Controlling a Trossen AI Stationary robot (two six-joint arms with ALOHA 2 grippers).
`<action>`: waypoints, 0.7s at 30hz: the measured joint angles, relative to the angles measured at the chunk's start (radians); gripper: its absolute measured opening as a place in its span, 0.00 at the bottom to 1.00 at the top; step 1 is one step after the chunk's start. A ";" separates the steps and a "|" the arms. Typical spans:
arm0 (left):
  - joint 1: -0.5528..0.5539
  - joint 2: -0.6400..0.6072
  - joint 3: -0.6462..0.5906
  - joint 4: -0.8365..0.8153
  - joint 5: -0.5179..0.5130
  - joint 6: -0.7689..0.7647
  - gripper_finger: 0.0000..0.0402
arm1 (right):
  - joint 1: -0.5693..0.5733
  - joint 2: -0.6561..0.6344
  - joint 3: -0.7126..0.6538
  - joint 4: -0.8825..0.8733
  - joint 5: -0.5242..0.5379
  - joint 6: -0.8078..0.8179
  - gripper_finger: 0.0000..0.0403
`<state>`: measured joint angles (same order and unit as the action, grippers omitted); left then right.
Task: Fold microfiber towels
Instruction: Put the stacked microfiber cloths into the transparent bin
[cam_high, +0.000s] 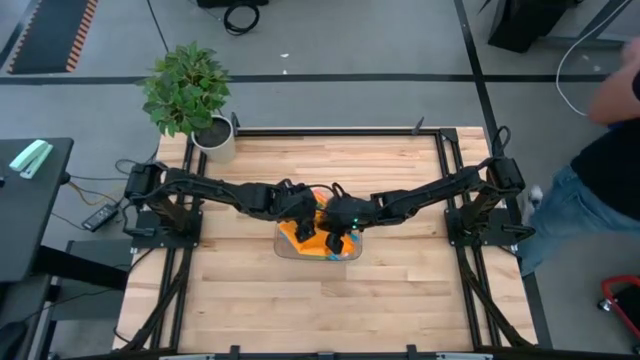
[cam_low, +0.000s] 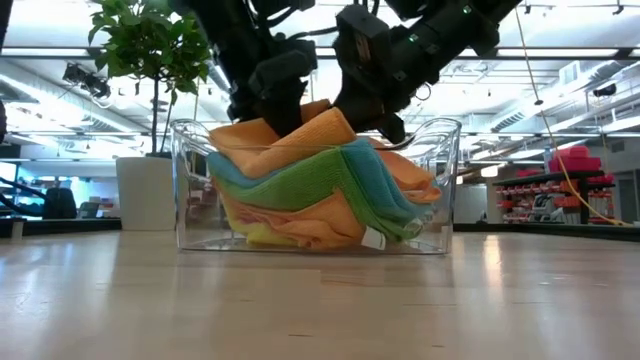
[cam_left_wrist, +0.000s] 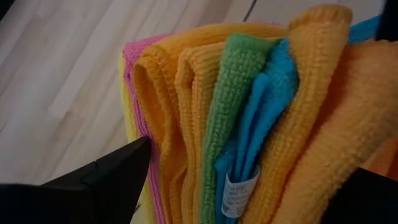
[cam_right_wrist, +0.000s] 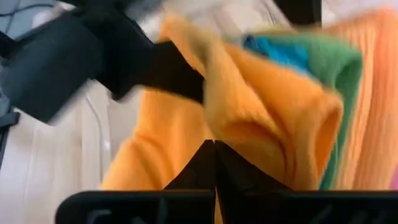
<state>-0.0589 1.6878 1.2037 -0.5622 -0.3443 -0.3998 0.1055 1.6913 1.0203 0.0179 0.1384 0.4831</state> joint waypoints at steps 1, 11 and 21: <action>0.000 0.000 0.000 0.004 0.000 0.001 0.90 | 0.000 0.000 0.000 -0.020 -0.007 0.020 0.01; 0.006 -0.005 0.000 0.005 0.007 0.055 0.89 | 0.134 0.065 0.000 -0.087 -0.145 0.006 0.01; 0.024 0.017 0.000 0.071 0.208 0.123 0.89 | 0.161 0.055 -0.008 -0.126 -0.295 -0.024 0.01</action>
<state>-0.0353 1.7047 1.2037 -0.4915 -0.1367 -0.2764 0.2661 1.7466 1.0119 -0.1082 -0.1562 0.4596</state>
